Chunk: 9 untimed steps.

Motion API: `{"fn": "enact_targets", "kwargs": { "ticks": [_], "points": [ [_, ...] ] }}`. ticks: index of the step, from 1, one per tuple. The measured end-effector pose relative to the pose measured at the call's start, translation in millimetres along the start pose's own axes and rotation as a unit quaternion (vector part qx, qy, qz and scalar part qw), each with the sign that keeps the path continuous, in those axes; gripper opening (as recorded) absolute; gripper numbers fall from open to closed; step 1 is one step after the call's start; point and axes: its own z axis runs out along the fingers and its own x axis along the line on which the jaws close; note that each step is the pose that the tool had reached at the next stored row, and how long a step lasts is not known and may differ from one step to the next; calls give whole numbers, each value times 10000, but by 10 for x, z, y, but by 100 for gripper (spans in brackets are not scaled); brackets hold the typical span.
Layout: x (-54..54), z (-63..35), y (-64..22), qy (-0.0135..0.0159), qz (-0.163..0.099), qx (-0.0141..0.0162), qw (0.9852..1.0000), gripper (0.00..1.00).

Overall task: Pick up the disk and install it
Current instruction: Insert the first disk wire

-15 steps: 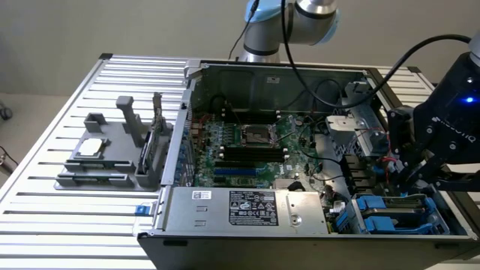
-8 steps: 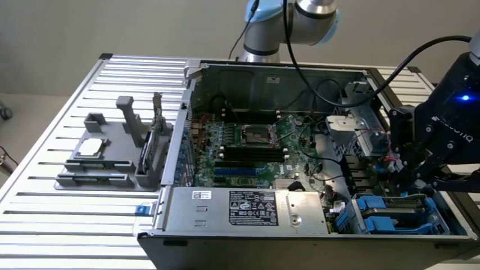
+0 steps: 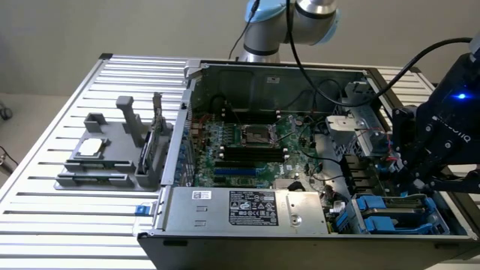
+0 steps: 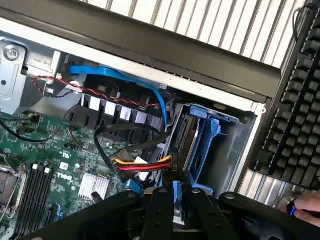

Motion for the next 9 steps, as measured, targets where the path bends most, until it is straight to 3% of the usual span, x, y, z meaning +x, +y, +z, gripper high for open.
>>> {"fn": "enact_targets", "kwargs": {
  "ticks": [9],
  "points": [
    [6,24,16,6,515,14,9987,16]
  ]
}}
